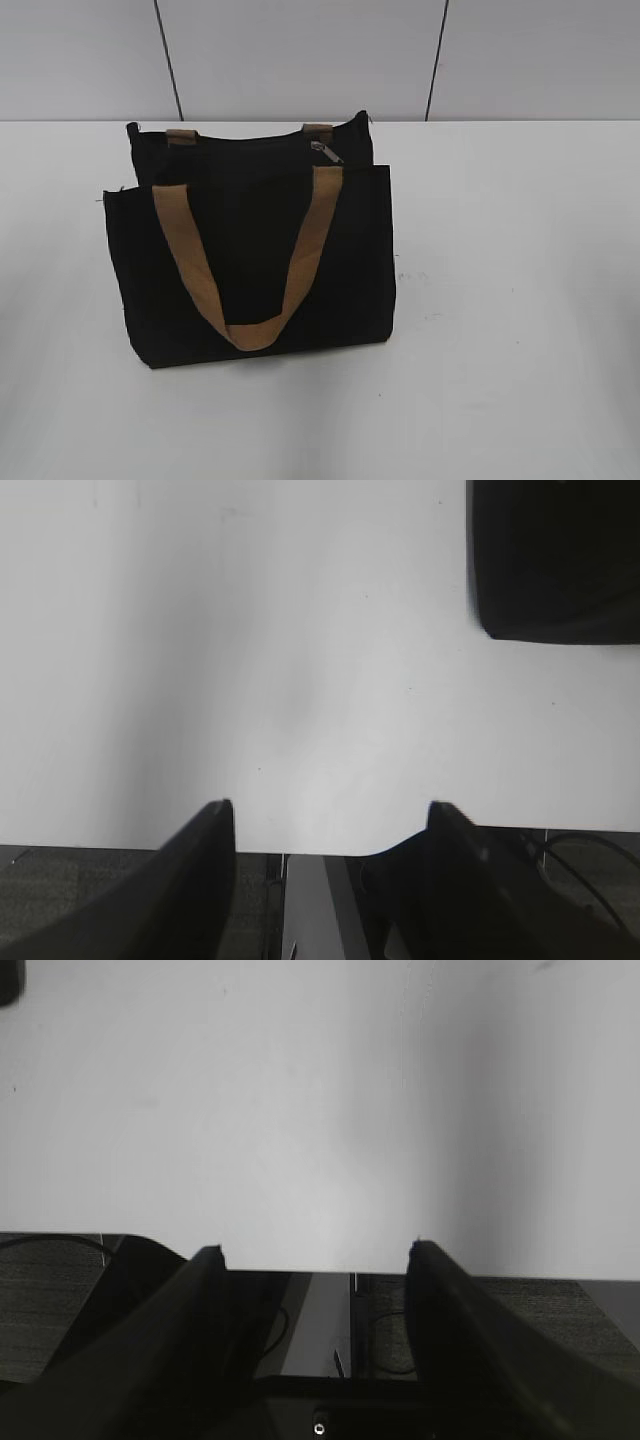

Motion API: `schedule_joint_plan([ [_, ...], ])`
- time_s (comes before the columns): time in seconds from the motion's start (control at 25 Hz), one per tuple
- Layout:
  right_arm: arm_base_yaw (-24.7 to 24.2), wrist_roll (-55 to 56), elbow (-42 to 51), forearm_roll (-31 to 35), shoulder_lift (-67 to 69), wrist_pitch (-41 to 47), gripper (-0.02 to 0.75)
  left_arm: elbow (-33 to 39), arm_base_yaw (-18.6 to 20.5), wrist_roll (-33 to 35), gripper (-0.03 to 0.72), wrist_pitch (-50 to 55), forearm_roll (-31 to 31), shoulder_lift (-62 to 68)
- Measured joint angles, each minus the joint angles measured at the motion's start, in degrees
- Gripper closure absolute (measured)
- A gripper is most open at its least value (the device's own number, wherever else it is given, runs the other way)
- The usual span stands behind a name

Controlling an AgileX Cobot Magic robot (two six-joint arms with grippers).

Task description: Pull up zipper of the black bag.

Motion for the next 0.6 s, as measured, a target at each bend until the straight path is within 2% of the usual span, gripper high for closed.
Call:
schedule_joint_plan([
  [0.24, 0.0, -1.7, 12.3, 0.0, -25.6, 0.4, 0.304, 6.8, 0.0, 0.7, 0.241, 0.4, -0.1, -18.5],
  [0.6, 0.0, -3.9, 16.6, 0.0, -56.9, 0.6, 0.304, 12.8, 0.0, 1.4, 0.270, -3.9, 0.2, -35.9],
])
